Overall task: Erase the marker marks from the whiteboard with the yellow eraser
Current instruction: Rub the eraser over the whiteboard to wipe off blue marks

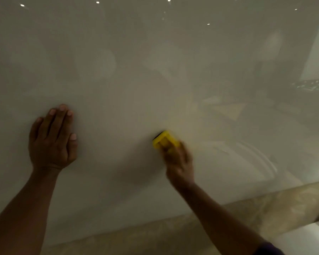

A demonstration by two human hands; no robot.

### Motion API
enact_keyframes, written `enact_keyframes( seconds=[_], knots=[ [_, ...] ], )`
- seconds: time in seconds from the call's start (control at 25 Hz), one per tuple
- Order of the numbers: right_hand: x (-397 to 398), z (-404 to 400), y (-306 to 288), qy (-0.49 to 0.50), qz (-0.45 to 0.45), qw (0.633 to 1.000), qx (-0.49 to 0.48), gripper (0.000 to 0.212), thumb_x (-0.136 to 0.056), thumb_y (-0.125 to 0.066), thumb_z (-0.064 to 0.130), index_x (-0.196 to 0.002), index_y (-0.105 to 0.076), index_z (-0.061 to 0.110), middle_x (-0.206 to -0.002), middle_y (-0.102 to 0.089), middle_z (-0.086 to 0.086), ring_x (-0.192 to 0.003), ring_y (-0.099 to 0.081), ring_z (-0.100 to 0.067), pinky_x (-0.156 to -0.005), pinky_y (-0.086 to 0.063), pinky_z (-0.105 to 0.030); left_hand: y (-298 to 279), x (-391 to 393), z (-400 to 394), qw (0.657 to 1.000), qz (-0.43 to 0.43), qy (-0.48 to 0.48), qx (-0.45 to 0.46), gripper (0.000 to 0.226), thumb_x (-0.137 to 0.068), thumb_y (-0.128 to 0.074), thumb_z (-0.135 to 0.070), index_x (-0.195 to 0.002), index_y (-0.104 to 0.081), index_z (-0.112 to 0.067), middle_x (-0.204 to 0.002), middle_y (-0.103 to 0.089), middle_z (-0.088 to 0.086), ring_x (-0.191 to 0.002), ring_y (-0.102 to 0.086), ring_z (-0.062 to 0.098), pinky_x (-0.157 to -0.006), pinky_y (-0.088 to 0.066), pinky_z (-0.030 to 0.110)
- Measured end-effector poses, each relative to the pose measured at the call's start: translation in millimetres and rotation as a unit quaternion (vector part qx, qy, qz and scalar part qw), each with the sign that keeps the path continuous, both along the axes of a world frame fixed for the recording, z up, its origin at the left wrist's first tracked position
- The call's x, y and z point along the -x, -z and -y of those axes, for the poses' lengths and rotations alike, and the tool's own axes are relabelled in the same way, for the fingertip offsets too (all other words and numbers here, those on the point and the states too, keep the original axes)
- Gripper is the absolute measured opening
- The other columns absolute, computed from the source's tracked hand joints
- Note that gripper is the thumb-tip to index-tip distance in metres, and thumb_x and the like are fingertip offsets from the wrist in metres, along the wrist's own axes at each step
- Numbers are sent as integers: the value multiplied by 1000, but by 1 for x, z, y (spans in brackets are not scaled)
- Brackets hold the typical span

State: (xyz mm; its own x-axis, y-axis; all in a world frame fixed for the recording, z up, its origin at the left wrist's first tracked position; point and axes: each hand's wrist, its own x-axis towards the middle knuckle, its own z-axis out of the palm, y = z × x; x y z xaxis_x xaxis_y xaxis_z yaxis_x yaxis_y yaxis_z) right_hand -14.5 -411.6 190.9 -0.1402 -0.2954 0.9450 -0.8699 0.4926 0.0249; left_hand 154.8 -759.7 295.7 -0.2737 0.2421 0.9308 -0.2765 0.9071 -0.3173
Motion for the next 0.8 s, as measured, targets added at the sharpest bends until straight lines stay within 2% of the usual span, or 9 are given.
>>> enact_keyframes(
  seconds=[0.08, 0.16, 0.32, 0.44, 0.48, 0.56, 0.64, 0.72, 0.8],
  knots=[
    [-13, 4, 37, -50, -120, 973, -190, 35, -107, -52, 11, -133, -73, 18, -142, -64, -8, -126, -66, -38, -105, -56, -52, 0, -2, 4, 1000, 9, -7, 6, 65, -112, -39, -28, -174, -32, -10, -185, -19, -2, -173, -12, 15, -138, -13, 40],
    [0, -26, 60, -55, -192, 933, -299, 41, -111, -41, 14, -133, -74, 24, -144, -53, -2, -122, -70, -33, -111, -53, -46, 2, -3, 10, 1000, 22, -7, 7, 66, -113, -39, -28, -175, -29, -11, -186, -19, 0, -173, -11, 16, -138, -16, 45],
    [39, -120, 63, 64, -95, 957, -267, 59, -98, -30, -4, -140, -63, 22, -139, -64, -11, -118, -70, -41, -103, -57, -50, 9, 1, 18, 999, 40, 8, -19, 66, -114, -36, -27, -176, -23, -9, -186, -16, 4, -174, -10, 25, -128, -33, 71],
    [46, -146, 55, 100, -59, 962, -245, 68, -100, -17, -6, -142, -64, 20, -134, -71, -13, -126, -65, -46, -100, -59, -54, 16, 5, 26, 998, 48, 9, -34, 66, -112, -40, -22, -174, -27, -1, -184, -20, 14, -169, -24, 44, -123, -37, 78],
    [42, -137, 54, 95, -58, 965, -239, 67, -103, -16, -3, -141, -66, 20, -133, -71, -13, -125, -65, -46, -100, -59, -55, 19, 6, 33, 998, 53, -11, -30, 64, -111, -47, -19, -168, -34, 9, -182, -23, 22, -165, -29, 52, -121, -39, 79],
    [24, -104, 60, 79, -81, 965, -237, 62, -109, -18, 5, -137, -70, 24, -136, -68, -11, -122, -67, -44, -99, -59, -52, 28, 7, 49, 995, 63, -81, 18, 53, -100, -70, -7, -133, -52, 31, -173, -31, 39, -158, -34, 64, -117, -43, 79],
    [3, -61, 63, 40, -111, 960, -255, 56, -112, -24, 10, -131, -74, 28, -135, -67, -4, -118, -71, -40, -100, -59, -47, 34, 7, 63, 988, 89, -122, 30, 47, -91, -77, 2, -116, -53, 34, -169, -32, 45, -156, -33, 67, -118, -43, 78],
    [-25, -9, 68, -31, -148, 951, -271, 48, -113, -35, 15, -120, -80, 28, -124, -76, 5, -116, -73, -33, -102, -56, -43, 40, 9, 68, 987, 88, -126, 38, 48, -94, -72, 0, -122, -52, 33, -173, -30, 40, -159, -30, 64, -120, -40, 78],
    [-48, 31, 69, -89, -164, 919, -349, 31, -107, -54, 21, -110, -84, 28, -115, -79, 10, -115, -74, -25, -105, -54, -39, 36, 12, 63, 995, 67, -64, -28, 60, -104, -55, -14, -152, -47, 22, -179, -27, 28, -164, -29, 55, -123, -38, 78]
  ],
)
